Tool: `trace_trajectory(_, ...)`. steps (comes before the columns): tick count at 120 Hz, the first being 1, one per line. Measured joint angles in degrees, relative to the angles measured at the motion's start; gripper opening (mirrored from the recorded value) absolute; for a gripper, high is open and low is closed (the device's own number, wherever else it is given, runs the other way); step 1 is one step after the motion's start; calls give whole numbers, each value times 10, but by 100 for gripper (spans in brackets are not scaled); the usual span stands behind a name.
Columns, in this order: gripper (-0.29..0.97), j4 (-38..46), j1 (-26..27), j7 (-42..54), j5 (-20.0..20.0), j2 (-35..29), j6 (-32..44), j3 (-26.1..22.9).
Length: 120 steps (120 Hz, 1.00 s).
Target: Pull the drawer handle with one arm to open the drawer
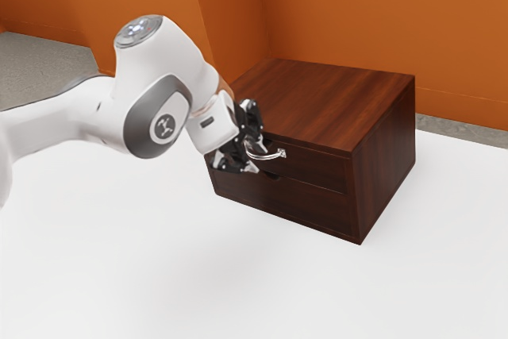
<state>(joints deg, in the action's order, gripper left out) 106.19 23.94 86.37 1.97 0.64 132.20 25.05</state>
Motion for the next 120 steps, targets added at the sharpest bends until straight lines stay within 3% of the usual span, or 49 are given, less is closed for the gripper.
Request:
trace_trajectory(44,7,10,1,1,6,-9,-1,-3)
trace_trajectory(120,9,55,-1,0,6,-55,-4,0)
